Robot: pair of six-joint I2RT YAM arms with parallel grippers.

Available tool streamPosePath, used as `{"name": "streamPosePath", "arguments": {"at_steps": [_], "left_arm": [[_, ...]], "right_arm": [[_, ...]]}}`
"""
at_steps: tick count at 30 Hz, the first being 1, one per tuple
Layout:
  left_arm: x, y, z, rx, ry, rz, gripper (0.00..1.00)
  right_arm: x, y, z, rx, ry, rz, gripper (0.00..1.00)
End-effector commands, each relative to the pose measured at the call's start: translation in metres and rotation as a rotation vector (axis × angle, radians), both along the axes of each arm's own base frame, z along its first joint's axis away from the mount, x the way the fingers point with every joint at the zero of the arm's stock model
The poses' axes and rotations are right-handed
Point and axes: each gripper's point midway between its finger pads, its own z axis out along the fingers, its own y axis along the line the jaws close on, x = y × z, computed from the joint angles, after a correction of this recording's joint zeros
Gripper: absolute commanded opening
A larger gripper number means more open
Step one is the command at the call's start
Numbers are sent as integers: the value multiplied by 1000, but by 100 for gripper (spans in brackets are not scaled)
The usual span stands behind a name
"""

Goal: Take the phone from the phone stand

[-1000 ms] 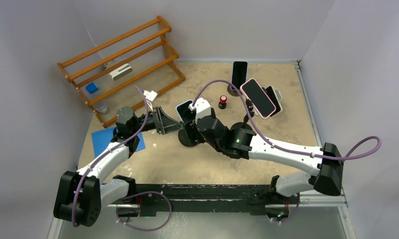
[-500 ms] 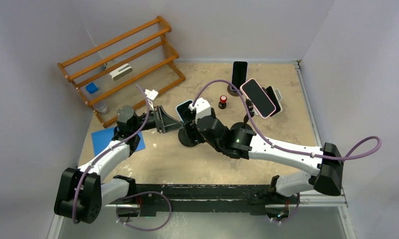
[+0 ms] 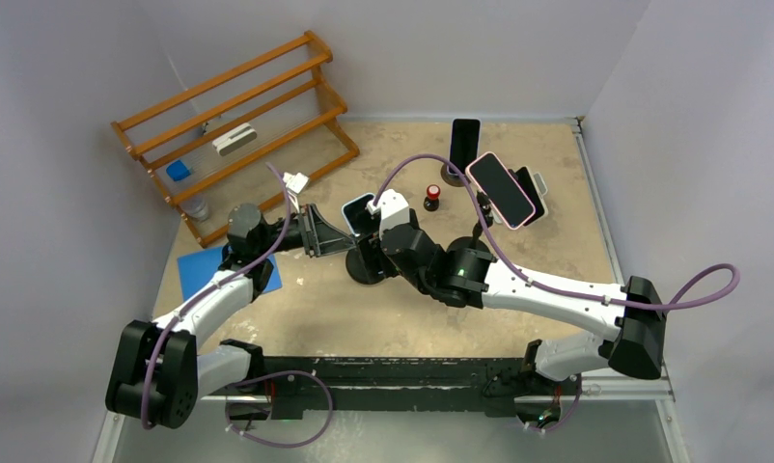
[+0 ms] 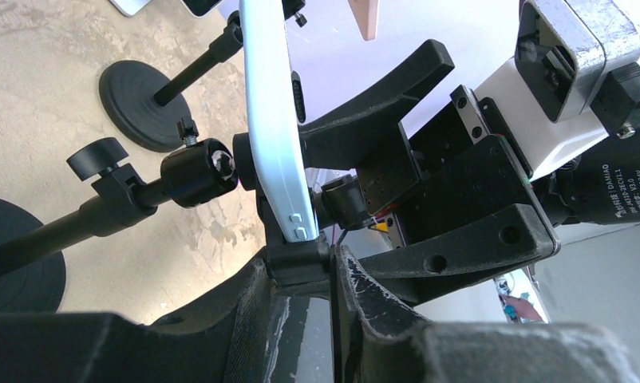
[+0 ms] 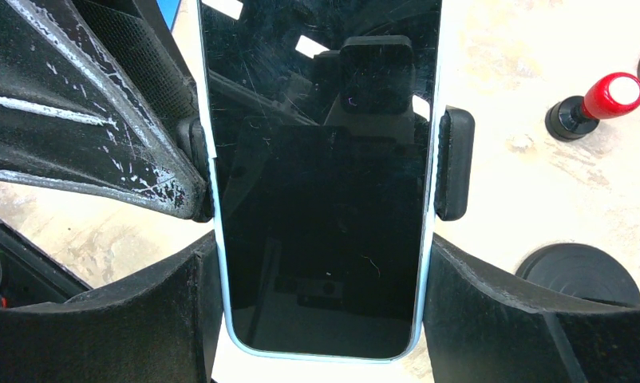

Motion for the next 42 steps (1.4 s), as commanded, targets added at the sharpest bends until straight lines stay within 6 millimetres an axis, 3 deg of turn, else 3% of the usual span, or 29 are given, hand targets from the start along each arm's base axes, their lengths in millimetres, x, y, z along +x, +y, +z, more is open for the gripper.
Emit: {"name": "streamPosePath", "arguments": {"at_steps": [1, 5, 21, 26, 32, 35, 42], "left_arm": [[1, -3, 21, -21, -107, -18, 0], [1, -3, 19, -20, -93, -14, 0], [7, -2, 19, -3, -29, 22, 0], [9, -2, 19, 3, -19, 30, 0], [9, -2, 16, 7, 0, 41, 0], [10, -2, 16, 9, 2, 45, 0], [9, -1, 15, 12, 8, 47, 0]], "right_arm": [[8, 10, 36, 116, -52, -25, 78], [8, 8, 41, 126, -57, -31, 98], [22, -21, 67, 157, -209, -125, 99], [14, -17, 74, 207, -257, -36, 97], [2, -3, 74, 177, -178, 67, 99], [-3, -3, 84, 232, -191, 100, 99], [-4, -2, 68, 171, -131, 103, 99]]}}
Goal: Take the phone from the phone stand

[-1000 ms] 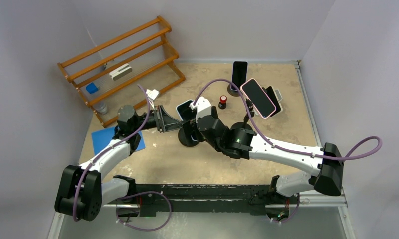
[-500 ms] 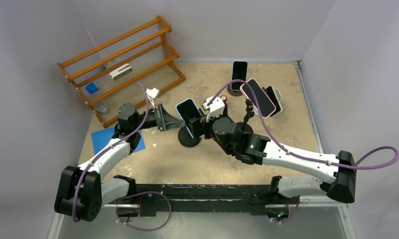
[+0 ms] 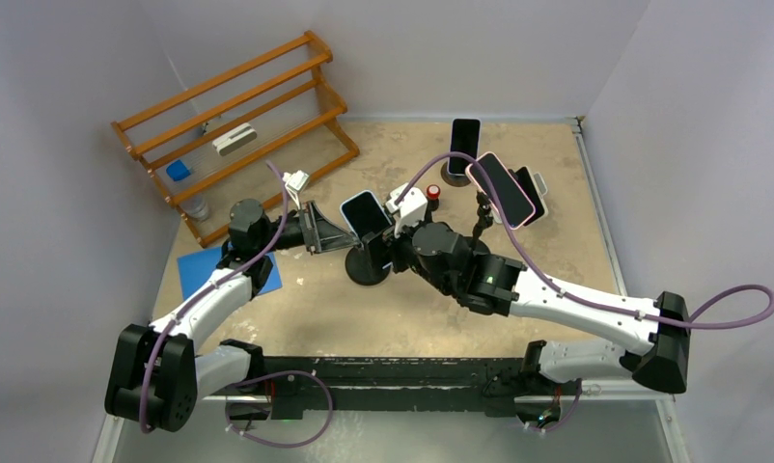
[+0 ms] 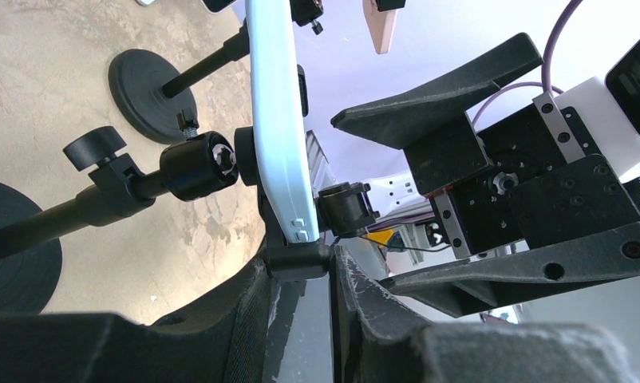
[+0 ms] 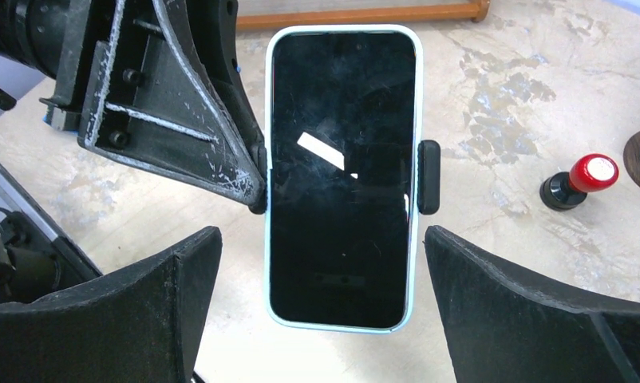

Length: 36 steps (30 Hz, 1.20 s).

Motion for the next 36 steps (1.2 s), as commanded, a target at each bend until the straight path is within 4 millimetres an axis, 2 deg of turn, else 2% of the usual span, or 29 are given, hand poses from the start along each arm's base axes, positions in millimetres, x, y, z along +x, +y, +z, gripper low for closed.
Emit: {"name": "streamPosePath", "arguments": {"at_steps": [1, 7, 17, 23, 36], "left_arm": [[3, -2, 16, -2, -81, 9, 0], [2, -1, 16, 0, -82, 12, 0], [1, -1, 17, 2, -83, 12, 0], [-1, -1, 17, 3, -84, 7, 0], [1, -1, 15, 9, -83, 7, 0]], "right_arm": [[-1, 3, 13, 11, 12, 15, 99], [4, 1, -1, -40, 34, -19, 99], [11, 8, -10, -79, 34, -38, 99], [23, 7, -17, -98, 36, -68, 99], [30, 6, -21, -99, 44, -41, 89]]}}
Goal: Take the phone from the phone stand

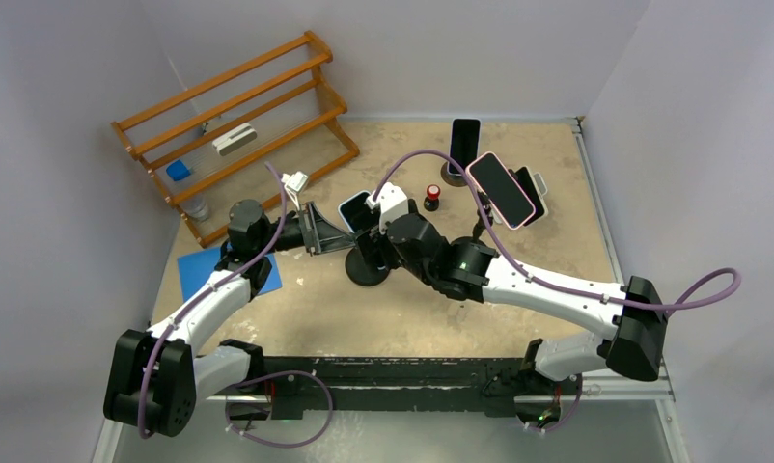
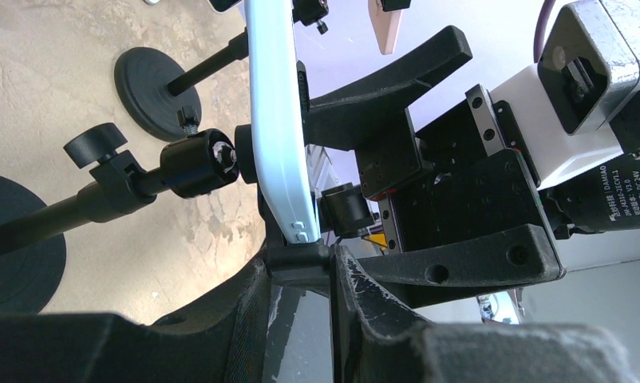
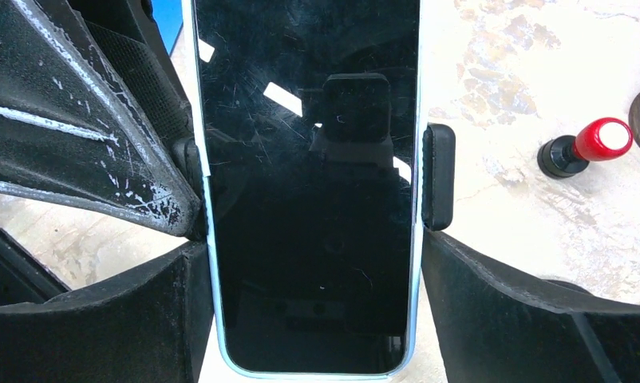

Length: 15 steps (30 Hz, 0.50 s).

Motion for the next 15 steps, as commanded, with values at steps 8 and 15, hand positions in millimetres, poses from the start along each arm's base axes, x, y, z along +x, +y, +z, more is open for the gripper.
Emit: {"name": "streamPosePath", "arguments": {"at_steps": [8, 15], "left_arm": [[3, -2, 14, 2, -90, -2, 0], [2, -2, 14, 3, -89, -2, 0]], "right_arm": [[10, 1, 28, 58, -58, -2, 87], [11, 2, 25, 50, -59, -3, 68]]}}
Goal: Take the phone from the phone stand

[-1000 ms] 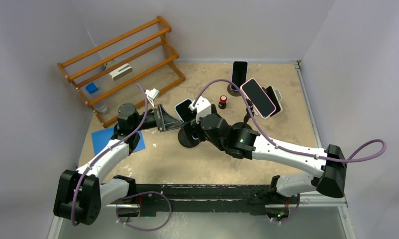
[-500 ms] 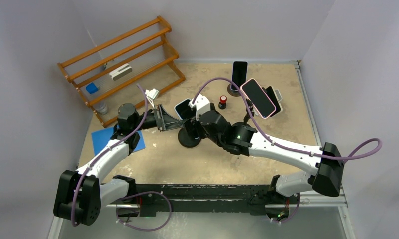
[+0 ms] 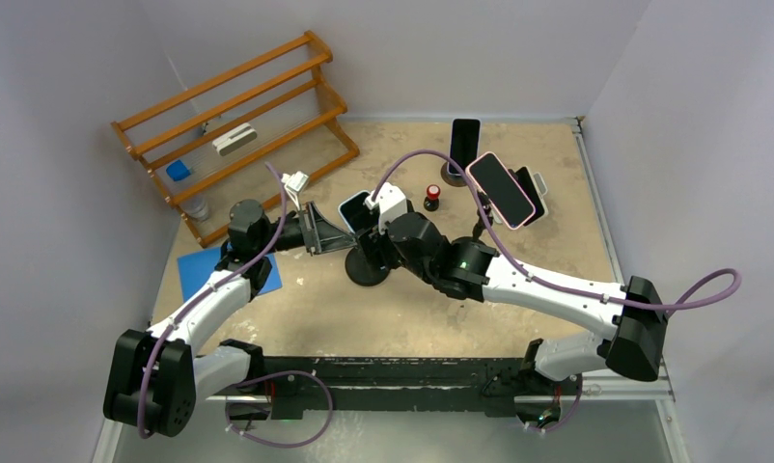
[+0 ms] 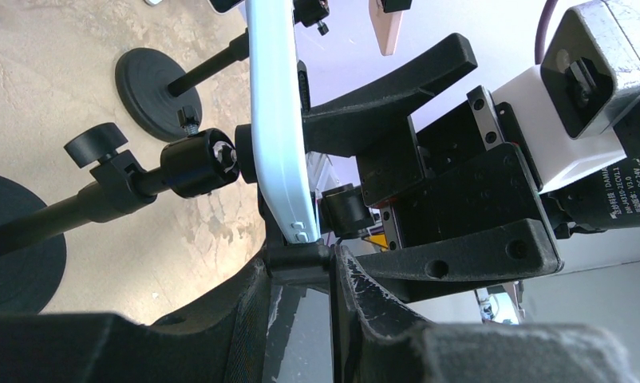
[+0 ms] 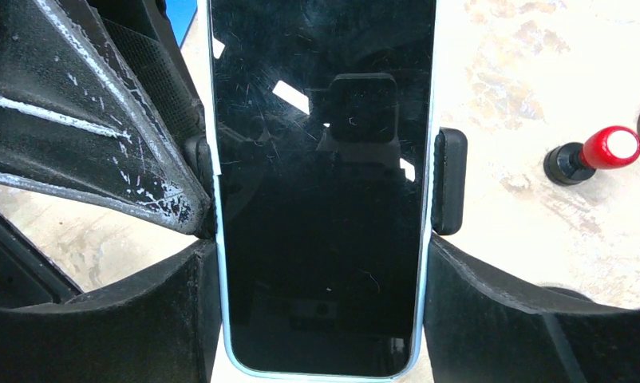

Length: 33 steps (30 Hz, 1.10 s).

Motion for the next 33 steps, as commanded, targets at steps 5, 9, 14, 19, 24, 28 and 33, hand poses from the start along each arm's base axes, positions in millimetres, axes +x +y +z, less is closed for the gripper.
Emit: {"name": "streamPosePath", "arguments": {"at_steps": [5, 9, 14, 19, 24, 28, 33], "left_arm": [[2, -1, 12, 9, -90, -1, 0], [4, 0, 7, 21, -94, 12, 0], [3, 0, 2, 12, -101, 9, 0], [3, 0, 3, 6, -116, 5, 0], [1, 0, 3, 10, -137, 7, 0], [4, 3, -2, 26, -153, 53, 0], [4, 5, 0, 27, -162, 68, 0]], "right_arm": [[16, -11, 29, 60, -66, -70, 43], [19, -28, 30, 107, -47, -90, 28], [15, -34, 24, 108, -27, -77, 0], [14, -34, 26, 117, -28, -76, 0], [19, -38, 25, 110, -28, -113, 0], [23, -41, 21, 105, -26, -136, 0], [25, -43, 13, 88, -20, -143, 0]]}}
